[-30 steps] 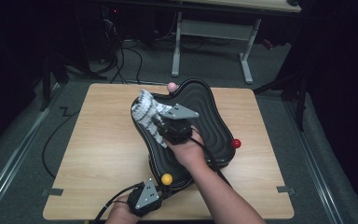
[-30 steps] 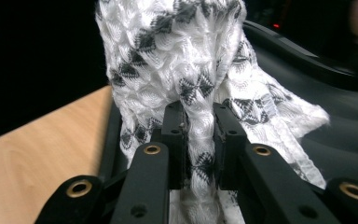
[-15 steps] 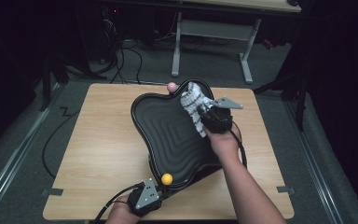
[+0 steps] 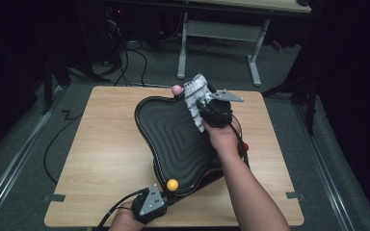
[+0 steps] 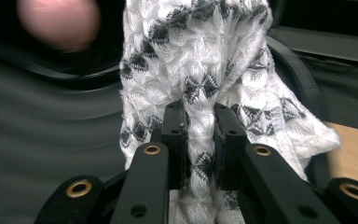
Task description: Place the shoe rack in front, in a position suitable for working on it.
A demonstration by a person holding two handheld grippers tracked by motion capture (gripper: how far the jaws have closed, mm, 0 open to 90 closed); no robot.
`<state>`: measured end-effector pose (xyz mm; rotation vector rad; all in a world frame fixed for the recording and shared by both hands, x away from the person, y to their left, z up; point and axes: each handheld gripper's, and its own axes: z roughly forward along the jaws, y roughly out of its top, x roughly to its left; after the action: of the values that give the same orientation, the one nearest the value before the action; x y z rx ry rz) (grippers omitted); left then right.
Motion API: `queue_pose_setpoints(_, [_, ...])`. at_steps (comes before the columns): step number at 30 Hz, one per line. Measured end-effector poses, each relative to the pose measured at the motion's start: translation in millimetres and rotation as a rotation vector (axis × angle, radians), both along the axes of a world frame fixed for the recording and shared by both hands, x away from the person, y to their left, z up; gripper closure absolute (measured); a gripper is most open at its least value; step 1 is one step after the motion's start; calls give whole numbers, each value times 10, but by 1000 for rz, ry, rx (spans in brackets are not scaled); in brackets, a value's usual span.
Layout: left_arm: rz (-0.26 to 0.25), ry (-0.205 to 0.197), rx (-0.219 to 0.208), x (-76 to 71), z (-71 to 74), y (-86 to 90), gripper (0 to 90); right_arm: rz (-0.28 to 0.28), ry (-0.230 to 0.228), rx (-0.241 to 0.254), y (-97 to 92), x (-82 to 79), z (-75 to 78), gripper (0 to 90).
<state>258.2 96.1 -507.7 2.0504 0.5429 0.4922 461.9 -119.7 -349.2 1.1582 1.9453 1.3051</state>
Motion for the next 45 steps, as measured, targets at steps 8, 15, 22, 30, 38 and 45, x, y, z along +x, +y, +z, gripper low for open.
queue_pose_setpoints(8, [1,1,0,0,2,-1,717,37,-17,-33,84,-79,4,779])
queue_pose_setpoints(15, [2,2,-1,-1,2,-2,717,-105,-2,-33,-241,135,-4,785])
queue_pose_setpoints(22, [2,3,0,-1,1,0,717,-10,-26,-43,21,-25,-10,783])
queue_pose_setpoints(30, [0,3,0,-6,1,2,718,83,-42,-60,256,-156,3,782])
queue_pose_setpoints(38, [-1,4,0,-5,3,4,717,-105,-21,-55,-208,132,-20,785])
queue_pose_setpoints(45, [-2,4,2,-4,4,4,717,-115,-25,-49,-197,186,-7,784])
